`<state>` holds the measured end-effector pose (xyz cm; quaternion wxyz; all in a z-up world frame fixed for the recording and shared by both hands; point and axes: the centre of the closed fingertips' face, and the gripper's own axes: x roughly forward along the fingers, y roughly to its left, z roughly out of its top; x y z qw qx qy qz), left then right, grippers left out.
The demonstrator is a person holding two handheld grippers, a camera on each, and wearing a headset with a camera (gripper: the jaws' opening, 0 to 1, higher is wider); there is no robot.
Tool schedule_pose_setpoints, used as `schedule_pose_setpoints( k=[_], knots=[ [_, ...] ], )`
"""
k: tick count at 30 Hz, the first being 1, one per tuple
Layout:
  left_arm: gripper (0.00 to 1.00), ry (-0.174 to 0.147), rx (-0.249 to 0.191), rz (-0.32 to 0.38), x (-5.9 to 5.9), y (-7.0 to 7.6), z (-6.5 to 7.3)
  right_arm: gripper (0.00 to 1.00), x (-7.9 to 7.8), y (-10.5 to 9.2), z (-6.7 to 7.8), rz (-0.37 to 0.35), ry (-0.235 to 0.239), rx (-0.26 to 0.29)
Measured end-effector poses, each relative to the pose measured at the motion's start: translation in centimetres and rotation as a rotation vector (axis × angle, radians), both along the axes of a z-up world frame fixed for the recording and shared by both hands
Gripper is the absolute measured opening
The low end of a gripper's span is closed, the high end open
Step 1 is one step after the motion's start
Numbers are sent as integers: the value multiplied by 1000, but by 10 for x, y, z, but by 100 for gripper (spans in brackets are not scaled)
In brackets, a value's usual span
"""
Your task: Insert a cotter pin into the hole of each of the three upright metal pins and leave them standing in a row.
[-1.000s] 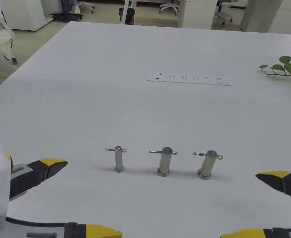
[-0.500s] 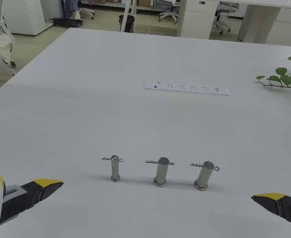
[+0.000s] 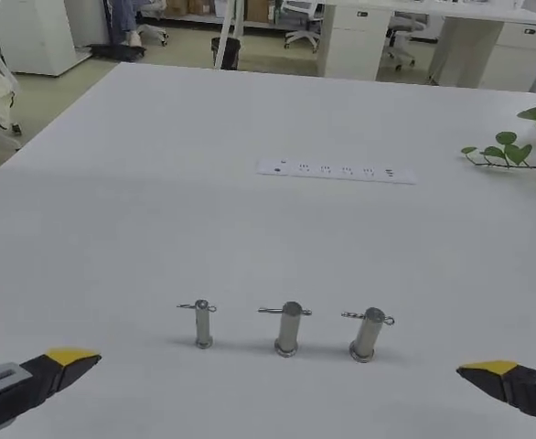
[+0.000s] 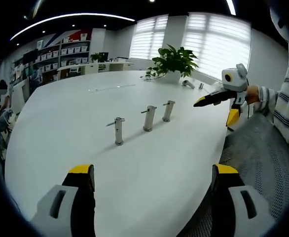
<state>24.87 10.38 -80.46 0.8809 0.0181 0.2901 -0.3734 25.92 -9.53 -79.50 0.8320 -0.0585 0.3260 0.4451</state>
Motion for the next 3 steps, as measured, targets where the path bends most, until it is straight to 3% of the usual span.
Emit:
schedule_pose_setpoints(
  k=[3],
  knots=[
    [99,13,12,-15,-4,-1,-1,100,2,-4,1,-11,5,-5]
  ],
)
